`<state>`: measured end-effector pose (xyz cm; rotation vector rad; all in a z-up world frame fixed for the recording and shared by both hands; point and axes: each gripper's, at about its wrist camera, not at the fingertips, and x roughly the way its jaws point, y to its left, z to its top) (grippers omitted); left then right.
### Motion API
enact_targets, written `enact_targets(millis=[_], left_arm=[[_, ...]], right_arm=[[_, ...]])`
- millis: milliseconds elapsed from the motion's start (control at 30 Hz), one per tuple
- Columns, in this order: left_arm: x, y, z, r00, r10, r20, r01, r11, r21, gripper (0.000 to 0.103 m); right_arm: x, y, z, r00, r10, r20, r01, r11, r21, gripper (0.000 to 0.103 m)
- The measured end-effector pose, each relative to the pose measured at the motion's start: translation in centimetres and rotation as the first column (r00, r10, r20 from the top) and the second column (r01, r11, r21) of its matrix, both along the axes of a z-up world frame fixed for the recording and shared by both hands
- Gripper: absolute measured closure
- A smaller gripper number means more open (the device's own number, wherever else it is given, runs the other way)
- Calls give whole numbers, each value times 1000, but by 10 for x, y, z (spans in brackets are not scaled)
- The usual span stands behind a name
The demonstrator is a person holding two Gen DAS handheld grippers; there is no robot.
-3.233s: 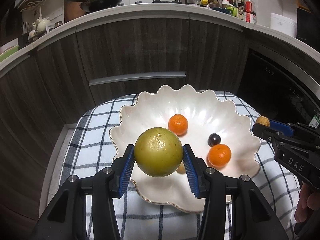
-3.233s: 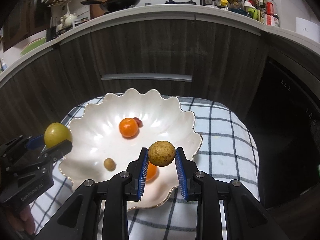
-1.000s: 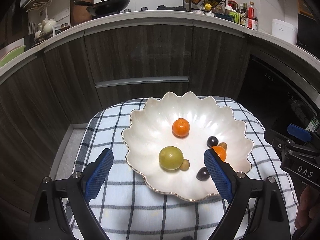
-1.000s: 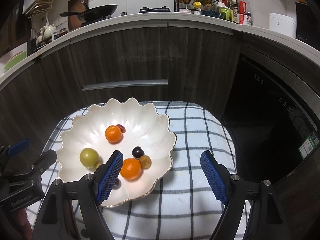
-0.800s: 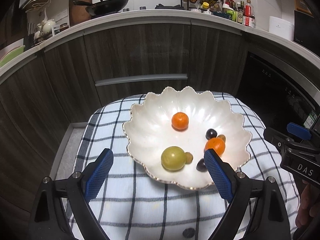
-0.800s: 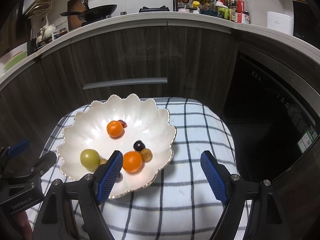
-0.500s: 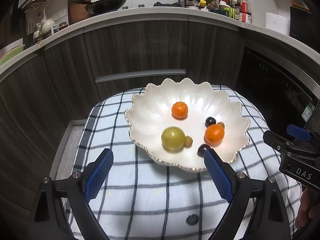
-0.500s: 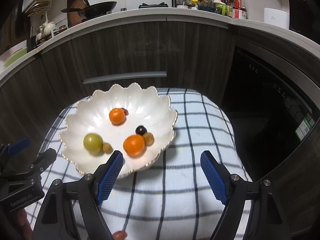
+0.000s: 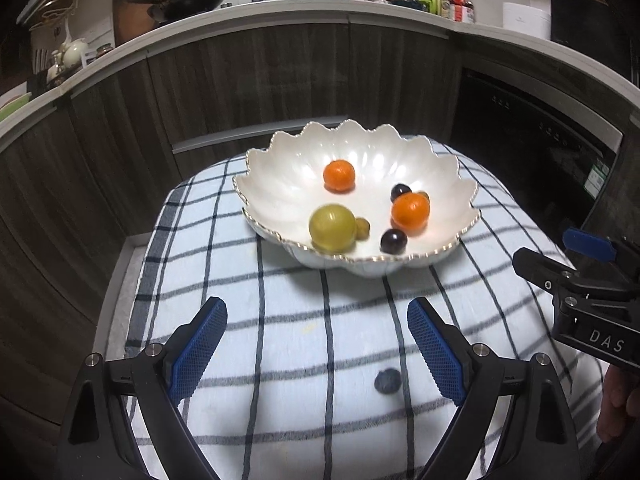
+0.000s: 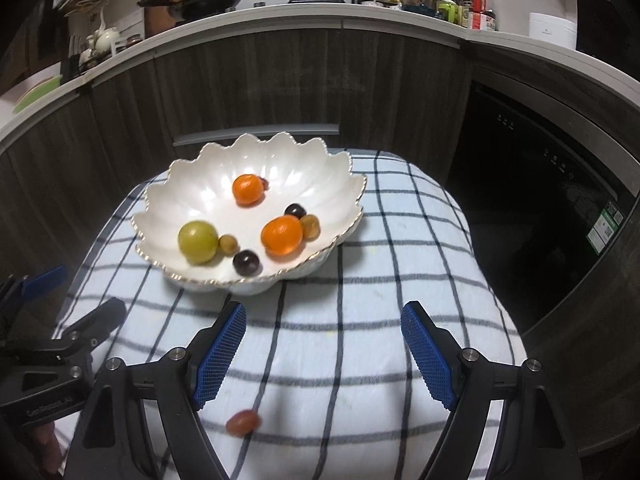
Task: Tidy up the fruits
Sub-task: 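Withdraw both open tools from the bowl toward the red date and blue plum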
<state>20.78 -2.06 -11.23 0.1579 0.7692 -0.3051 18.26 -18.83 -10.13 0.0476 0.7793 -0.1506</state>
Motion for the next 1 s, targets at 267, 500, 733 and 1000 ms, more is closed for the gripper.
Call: enact_targets(millis=[267,500,733,1000], left_arm=[[-11,1,-12,999,-35,-19,35,999,11,14],[-23,-4,-21,995,-100,-7,100,994,37,18],[-31,-10,-33,982,-187,-18,188,980,66,23],[-34,-15,-47,958,-281,-54,285,956,72,31]], right_arm=[[-13,11,-9,1000,21,-17,-22,999,-30,22],[-25,19,-19,998,53,-30,-54,998,-36,22],[-33,29,-28,992,116,-44,-118,992,-34,23],[-36,35,-37,986,153,-67,-156,987,-38,34]])
